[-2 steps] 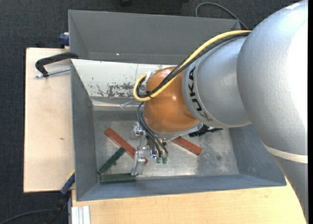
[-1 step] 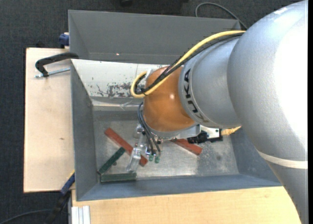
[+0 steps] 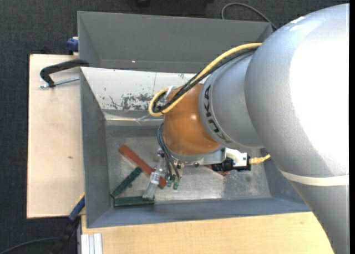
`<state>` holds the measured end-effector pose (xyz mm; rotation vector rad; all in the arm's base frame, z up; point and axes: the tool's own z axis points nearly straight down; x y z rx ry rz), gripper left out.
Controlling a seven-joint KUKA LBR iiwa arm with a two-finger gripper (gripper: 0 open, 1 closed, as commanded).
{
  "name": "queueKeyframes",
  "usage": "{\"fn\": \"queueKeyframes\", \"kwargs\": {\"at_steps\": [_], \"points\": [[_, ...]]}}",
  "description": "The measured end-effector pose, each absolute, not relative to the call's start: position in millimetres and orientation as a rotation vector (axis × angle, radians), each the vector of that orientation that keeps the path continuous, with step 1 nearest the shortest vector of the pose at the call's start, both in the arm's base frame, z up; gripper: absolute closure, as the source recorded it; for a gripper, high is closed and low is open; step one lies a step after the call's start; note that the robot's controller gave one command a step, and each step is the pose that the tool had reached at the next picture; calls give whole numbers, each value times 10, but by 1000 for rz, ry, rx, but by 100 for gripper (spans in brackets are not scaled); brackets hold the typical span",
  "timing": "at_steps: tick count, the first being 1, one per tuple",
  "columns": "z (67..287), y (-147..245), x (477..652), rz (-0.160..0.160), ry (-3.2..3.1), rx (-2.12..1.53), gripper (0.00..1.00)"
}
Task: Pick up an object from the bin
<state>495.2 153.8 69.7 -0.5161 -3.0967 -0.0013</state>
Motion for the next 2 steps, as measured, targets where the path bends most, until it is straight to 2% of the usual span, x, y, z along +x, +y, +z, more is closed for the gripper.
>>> {"fn": "queueKeyframes", "kwargs": {"at_steps": [1, 2], "points": [[706, 1548, 4958, -4, -3099, -516, 0], [703, 1543, 4957, -3, -3099, -517, 100]]}}
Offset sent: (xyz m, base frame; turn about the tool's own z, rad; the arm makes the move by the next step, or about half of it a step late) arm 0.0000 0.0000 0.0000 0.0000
